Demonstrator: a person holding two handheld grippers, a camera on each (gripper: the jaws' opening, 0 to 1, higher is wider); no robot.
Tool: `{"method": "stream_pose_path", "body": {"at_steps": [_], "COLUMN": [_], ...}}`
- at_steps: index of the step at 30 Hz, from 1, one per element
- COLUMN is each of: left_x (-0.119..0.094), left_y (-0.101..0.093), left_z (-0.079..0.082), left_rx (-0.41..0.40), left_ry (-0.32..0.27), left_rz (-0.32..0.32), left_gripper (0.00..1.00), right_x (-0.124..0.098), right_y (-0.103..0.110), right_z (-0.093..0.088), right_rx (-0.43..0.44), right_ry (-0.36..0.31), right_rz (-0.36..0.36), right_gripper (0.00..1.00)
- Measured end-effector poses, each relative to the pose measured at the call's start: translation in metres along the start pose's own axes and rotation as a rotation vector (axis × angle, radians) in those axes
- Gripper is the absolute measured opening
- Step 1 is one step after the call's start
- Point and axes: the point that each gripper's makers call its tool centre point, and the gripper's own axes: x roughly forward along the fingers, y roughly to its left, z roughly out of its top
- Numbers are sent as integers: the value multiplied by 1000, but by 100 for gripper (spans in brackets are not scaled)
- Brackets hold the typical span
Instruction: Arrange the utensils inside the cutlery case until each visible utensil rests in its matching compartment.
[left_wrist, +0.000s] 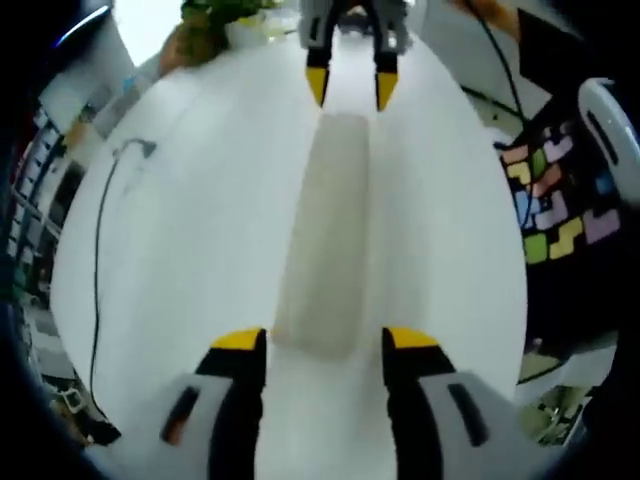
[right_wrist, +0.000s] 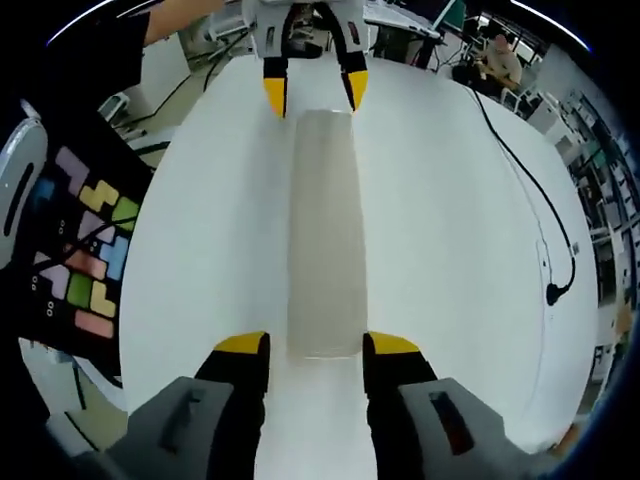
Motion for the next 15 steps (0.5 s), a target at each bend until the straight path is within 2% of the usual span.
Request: {"method": "stream_pose_path", "body": {"at_steps": [4,12,15], "left_x": [7,19,20], "left_y": [3,8,10], "left_z": [-5,-10,-12], "left_rx": [-3,-13,-37], "left_ry": [13,28,31], "left_rz": [-12,-19,-11], "left_gripper": [49,49,48], "right_x": [6,20,21], "right_y": [-8,-13,-2], "right_z": [-3,-2,-3], "right_rx": [11,9,15], "right_ry": [7,4,7], "right_rz": [-13,9,9], "right_gripper": [43,43,43]}}
